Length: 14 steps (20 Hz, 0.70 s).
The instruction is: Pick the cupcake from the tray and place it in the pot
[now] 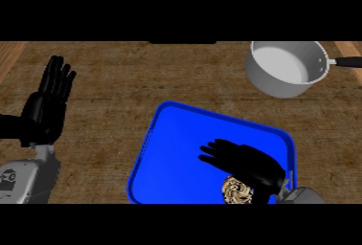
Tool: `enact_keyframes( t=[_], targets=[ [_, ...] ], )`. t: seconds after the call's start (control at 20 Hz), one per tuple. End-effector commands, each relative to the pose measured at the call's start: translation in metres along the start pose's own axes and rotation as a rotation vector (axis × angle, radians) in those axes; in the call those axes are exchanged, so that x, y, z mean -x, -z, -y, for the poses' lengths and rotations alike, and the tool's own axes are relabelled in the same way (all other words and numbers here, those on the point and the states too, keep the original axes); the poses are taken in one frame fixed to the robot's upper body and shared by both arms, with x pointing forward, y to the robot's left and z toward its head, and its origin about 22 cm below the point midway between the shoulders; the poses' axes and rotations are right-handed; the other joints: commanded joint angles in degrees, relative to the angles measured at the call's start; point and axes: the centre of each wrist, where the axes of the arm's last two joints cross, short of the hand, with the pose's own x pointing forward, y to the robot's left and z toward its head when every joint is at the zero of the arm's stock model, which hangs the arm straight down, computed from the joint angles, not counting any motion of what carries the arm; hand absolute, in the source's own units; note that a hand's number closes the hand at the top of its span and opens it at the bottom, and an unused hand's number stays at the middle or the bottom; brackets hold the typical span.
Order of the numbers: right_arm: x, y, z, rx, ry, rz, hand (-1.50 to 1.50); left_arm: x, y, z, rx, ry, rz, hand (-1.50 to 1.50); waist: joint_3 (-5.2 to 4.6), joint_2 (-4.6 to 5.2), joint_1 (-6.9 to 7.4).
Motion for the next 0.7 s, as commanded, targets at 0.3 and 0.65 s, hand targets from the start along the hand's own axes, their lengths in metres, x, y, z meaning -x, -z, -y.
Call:
enact_keyframes(
  t=[0.3, 0.65],
  targets=[
    [-0.017, 0.029, -0.041, -0.002, -0.065, 0.172, 1.5, -0.008, -0.005, -0.004, 0.011, -0.007, 0.001, 0.0, 0.16, 0.08, 0.27],
    [-0.008, 0.023, -0.037, 0.03, -0.093, 0.186, 1.5, -0.009, 0.011, 0.008, -0.012, -0.01, -0.009, 0.0, 0.16, 0.11, -0.03]
  ],
)
